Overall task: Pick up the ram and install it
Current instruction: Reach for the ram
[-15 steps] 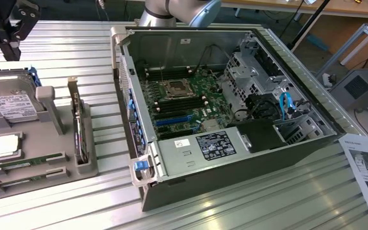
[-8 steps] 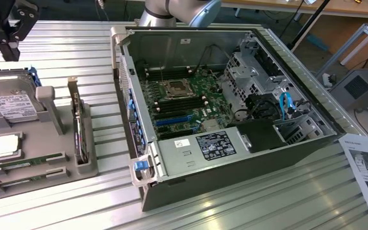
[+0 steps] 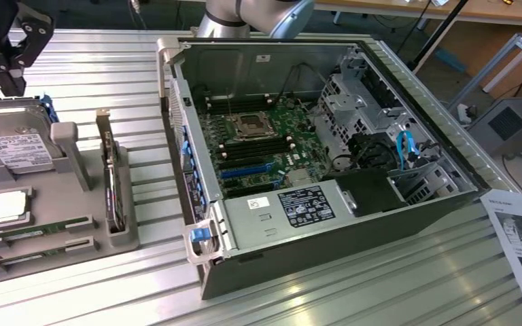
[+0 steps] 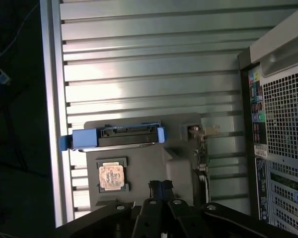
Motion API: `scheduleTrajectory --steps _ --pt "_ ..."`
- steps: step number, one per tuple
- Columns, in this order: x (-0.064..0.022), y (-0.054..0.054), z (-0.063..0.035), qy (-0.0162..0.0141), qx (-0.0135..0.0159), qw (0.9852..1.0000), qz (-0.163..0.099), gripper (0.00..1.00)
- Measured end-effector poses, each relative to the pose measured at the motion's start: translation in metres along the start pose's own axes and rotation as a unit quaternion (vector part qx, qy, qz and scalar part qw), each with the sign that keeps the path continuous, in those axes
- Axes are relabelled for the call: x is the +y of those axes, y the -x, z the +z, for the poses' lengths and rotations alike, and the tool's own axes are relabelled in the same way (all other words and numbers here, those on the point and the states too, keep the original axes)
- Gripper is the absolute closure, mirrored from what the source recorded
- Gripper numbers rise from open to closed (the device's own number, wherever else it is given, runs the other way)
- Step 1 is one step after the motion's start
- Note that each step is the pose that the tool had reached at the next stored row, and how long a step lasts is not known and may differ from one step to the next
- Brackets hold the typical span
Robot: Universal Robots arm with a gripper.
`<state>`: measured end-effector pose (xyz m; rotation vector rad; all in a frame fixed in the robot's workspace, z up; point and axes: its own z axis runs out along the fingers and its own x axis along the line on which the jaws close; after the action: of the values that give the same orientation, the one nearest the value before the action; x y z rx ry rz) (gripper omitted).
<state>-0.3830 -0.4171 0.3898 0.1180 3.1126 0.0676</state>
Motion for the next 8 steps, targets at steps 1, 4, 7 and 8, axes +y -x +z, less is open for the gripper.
scheduleTrajectory --steps 1,4,7,8 --pt "-0.0019 0.000 -0.0001 0.0000 0.0000 1.0000 0.000 0.89" --pt "-0.0079 0.000 -0.0003 0.0000 -0.0001 1.0000 0.000 0.89" --pt "-0.0134 0.000 -0.0006 0.0000 0.0000 1.0000 0.000 0.89" --pt "-0.0159 -0.001 -0.0007 0.0000 0.0000 1.0000 0.000 0.89"
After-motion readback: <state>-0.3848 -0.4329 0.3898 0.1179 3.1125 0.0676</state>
